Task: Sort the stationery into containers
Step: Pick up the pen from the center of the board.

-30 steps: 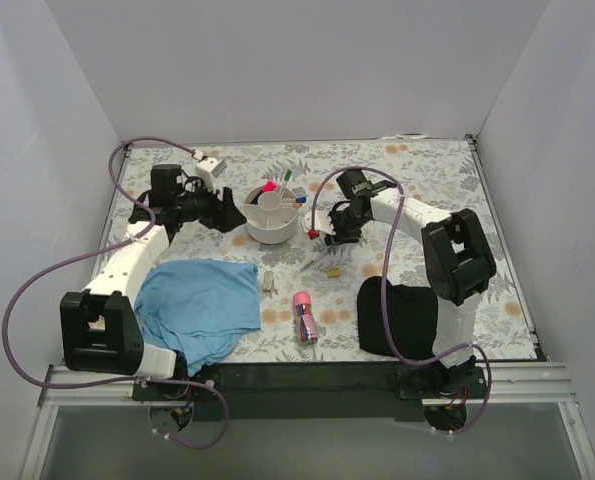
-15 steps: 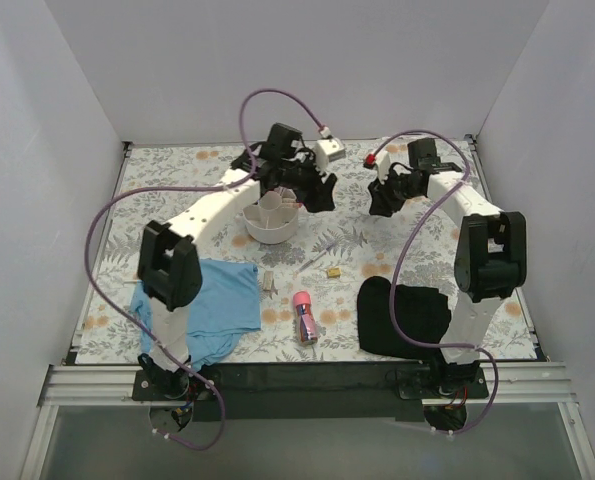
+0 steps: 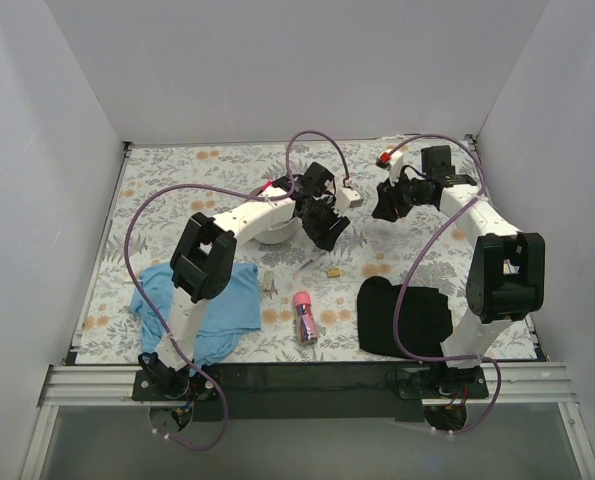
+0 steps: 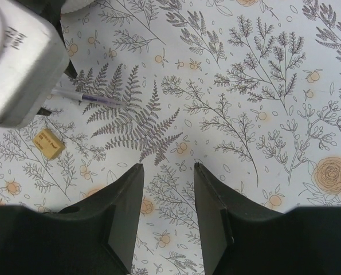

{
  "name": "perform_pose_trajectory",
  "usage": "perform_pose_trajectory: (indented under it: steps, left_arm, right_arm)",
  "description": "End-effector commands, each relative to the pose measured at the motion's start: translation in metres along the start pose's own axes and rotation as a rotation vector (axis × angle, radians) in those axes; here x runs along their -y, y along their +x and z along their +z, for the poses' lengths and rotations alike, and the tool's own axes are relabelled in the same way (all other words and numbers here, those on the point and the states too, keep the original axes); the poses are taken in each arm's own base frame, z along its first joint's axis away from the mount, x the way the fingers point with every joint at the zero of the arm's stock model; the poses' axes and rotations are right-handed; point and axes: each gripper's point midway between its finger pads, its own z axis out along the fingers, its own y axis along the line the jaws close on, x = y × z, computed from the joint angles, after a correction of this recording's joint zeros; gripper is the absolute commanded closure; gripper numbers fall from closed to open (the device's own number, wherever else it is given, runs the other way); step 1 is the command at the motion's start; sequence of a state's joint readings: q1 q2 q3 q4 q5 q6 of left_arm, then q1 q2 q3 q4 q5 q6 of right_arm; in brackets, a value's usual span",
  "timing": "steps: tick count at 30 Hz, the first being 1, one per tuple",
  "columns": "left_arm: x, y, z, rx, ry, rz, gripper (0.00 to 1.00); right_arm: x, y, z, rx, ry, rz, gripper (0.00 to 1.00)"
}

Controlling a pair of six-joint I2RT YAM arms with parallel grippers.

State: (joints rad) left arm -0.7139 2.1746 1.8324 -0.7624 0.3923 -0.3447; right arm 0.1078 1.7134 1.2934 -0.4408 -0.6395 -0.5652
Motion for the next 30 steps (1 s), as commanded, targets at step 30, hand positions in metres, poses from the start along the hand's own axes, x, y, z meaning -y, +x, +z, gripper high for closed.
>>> perform_pose_trajectory:
  steps: [30]
  left_arm:
    - [-0.012,0.039,0.055,-0.011,-0.109,-0.018,0.85]
  right_arm:
    - [0.021,0.002,-0.011,0.035,0.029,0.023,0.51]
